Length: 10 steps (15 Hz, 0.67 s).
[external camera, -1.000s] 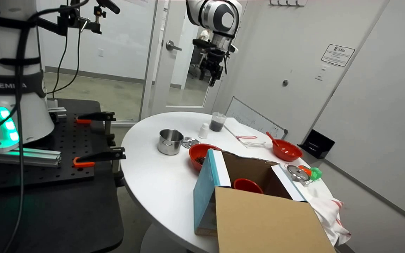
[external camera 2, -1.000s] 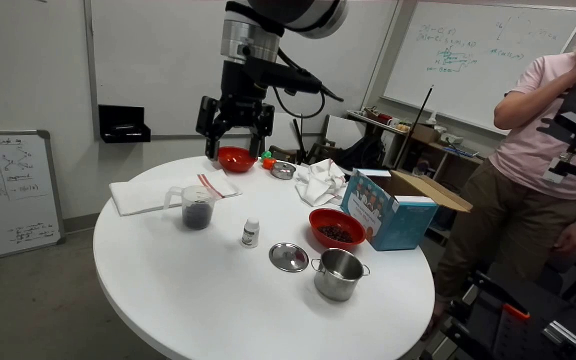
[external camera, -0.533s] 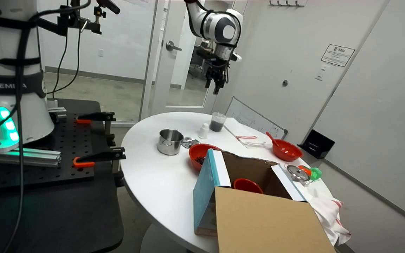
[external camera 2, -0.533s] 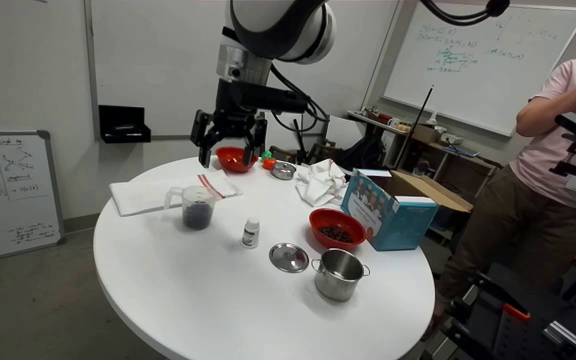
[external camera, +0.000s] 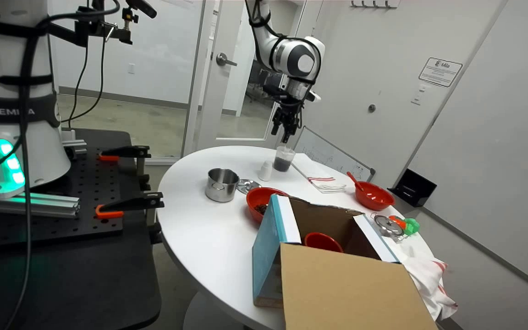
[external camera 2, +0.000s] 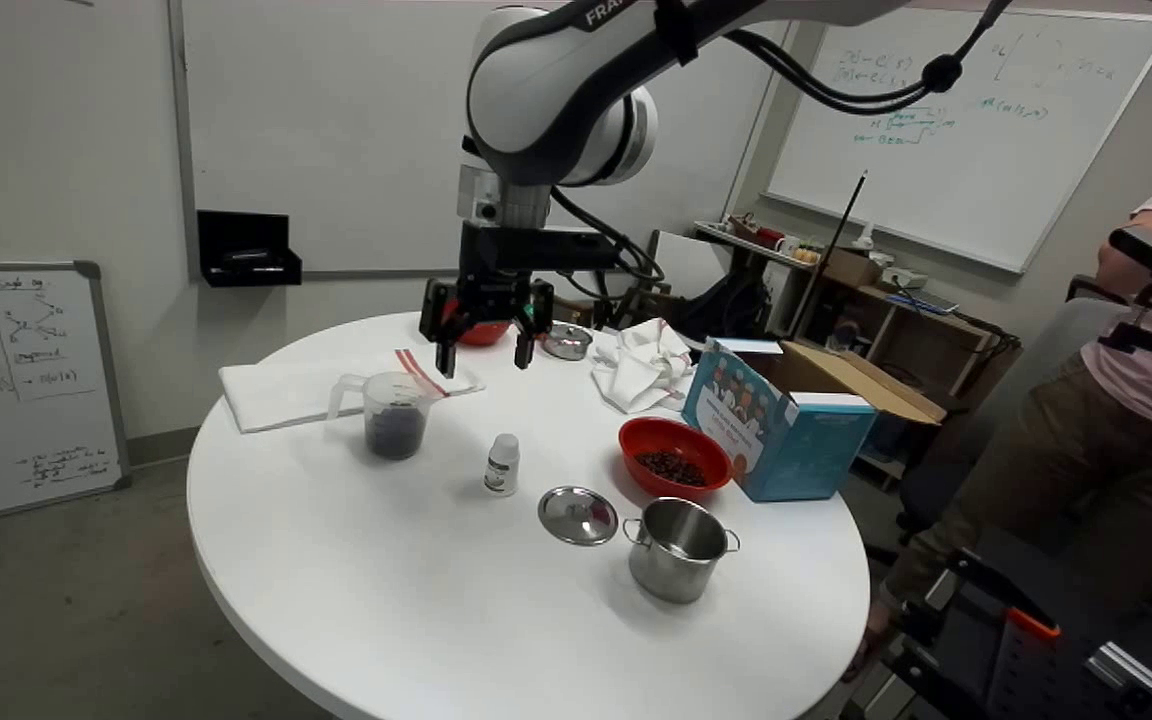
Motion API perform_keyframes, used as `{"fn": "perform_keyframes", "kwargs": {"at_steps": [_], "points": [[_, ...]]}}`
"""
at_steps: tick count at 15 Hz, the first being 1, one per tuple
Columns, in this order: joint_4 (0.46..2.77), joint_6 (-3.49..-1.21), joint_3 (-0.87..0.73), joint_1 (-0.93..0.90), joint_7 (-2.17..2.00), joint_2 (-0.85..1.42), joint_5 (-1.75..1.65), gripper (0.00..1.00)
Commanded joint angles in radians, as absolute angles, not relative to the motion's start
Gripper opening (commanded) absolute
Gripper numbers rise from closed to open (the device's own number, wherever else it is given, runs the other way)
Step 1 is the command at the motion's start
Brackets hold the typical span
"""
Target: Pace the salt shaker in the pot
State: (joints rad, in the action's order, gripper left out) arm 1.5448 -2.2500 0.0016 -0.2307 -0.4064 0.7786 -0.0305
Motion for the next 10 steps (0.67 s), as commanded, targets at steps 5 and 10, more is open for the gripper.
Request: {"fn": "perform_keyframes", "kwargs": {"at_steps": [5,10], "points": [[1.447,-2.18,-0.001,-0.196,-0.419,0.878,0.023,1.0],[1.416,-2.154,0.005,-0.173,-0.414,0.926,0.06,1.0]]}}
